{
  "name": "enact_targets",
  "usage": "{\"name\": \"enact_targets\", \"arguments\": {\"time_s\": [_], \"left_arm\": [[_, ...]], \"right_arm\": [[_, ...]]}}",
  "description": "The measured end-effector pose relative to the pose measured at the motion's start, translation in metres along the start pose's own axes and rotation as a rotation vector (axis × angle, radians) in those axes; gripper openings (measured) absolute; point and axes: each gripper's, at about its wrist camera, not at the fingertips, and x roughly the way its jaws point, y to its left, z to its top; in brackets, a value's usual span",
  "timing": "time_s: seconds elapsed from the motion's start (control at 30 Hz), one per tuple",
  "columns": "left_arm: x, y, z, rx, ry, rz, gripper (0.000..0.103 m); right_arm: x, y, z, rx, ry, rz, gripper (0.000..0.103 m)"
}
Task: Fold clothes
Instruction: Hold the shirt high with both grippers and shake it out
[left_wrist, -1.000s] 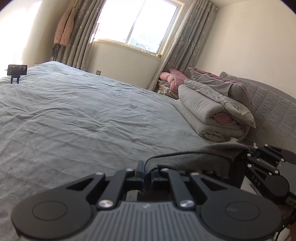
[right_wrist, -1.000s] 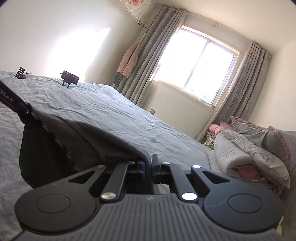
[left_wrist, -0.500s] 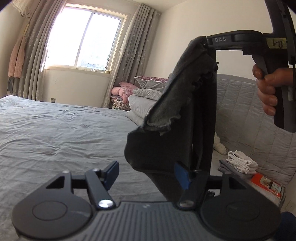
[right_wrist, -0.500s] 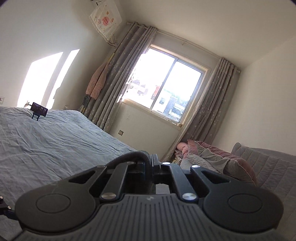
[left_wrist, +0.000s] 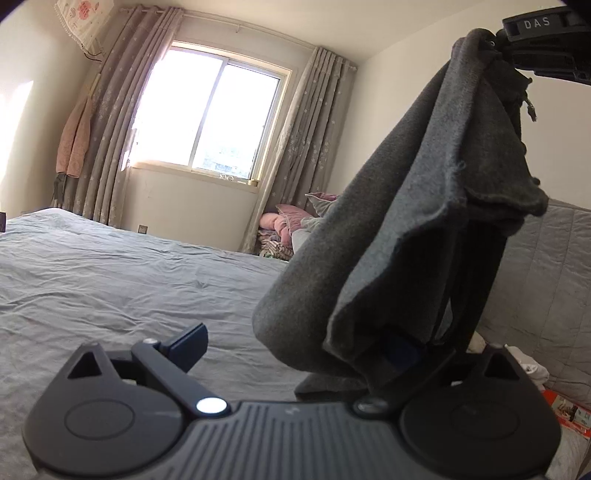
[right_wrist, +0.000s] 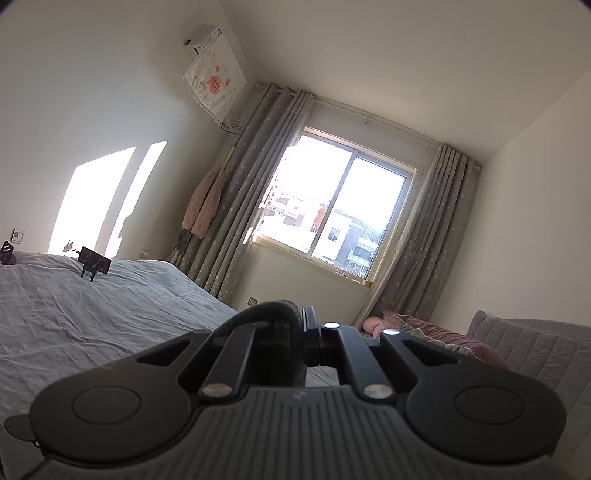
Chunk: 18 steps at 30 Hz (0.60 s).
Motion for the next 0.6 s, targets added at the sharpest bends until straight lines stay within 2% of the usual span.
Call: {"name": "enact_targets", "arguments": {"time_s": [0.03,0.07,0.1,0.27,0.37,0.47,0.6], "left_arm": [[-0.002,-0.001,0.005,-0.006,-0.003,0.005,0.035],[-0.005,-0.002,0.011,-0.006,0.002,0.013,0.019],[-0.011,-0.002,0.019,-0.008,-0.011,0.022,0.017],[-0.057,0.008,0.060,0.018,-0.163,0.100,0.015],[-0.082,0.006,0.091,0.053,-0.227,0.113,0.015],[-0.098,-0.005,0.120,0.100,-0.249,0.129,0.015],[-0.111,-0.022,0.150,0.174,-0.226,0.110,0.015]], "right_arm": [[-0.002,-0.002,0.000,-0.002,-0.004,-0.003,0.005],[-0.004,-0.004,0.000,-0.004,-0.007,-0.005,0.005],[-0.006,-0.007,-0.001,-0.009,-0.011,-0.012,0.005],[-0.018,-0.026,-0.011,-0.030,-0.036,-0.046,0.005],[-0.027,-0.031,-0.016,-0.048,-0.062,-0.054,0.005],[-0.043,-0.033,-0.015,-0.068,-0.115,-0.073,0.005],[-0.068,-0.042,-0.008,-0.067,-0.193,-0.092,0.005]]}}
